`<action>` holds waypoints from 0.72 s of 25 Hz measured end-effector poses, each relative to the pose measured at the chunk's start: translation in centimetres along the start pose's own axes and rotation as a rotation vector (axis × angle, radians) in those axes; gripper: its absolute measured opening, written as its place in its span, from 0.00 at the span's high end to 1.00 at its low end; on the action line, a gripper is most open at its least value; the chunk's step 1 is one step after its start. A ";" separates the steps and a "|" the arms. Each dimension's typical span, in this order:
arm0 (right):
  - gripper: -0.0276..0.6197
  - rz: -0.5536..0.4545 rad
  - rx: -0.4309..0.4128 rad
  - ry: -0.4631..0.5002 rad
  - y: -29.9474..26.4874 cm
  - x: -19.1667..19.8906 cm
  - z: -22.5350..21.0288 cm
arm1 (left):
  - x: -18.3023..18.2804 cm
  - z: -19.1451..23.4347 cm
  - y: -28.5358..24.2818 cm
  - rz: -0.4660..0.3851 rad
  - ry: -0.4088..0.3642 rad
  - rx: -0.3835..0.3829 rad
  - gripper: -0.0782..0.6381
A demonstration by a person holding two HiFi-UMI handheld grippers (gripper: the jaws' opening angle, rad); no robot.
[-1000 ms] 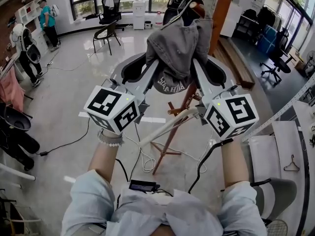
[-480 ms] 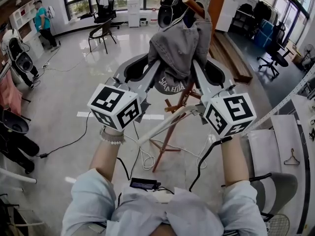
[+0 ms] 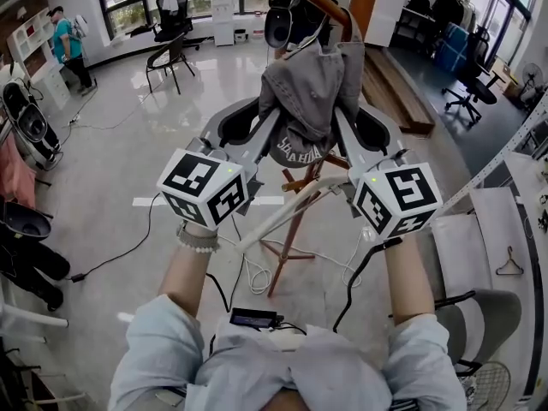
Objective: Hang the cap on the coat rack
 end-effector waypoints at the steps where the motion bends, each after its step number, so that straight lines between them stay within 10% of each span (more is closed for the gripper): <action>1: 0.87 0.002 0.003 -0.001 0.0 0.1 -0.1 | 0.1 -0.1 -0.1 0.002 0.000 0.001 0.76; 18: 0.86 -0.034 -0.022 -0.059 0.2 0.8 0.0 | 0.7 -0.4 0.2 0.003 -0.010 0.024 0.76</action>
Point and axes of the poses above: the fingertips, and each gripper's own axes: y backward along the fingers, z to its left, x out of its underside, the point moved 5 cm from there along y, backward along the fingers, and after that the axes turned 15 degrees about z, right-handed, at the moved point
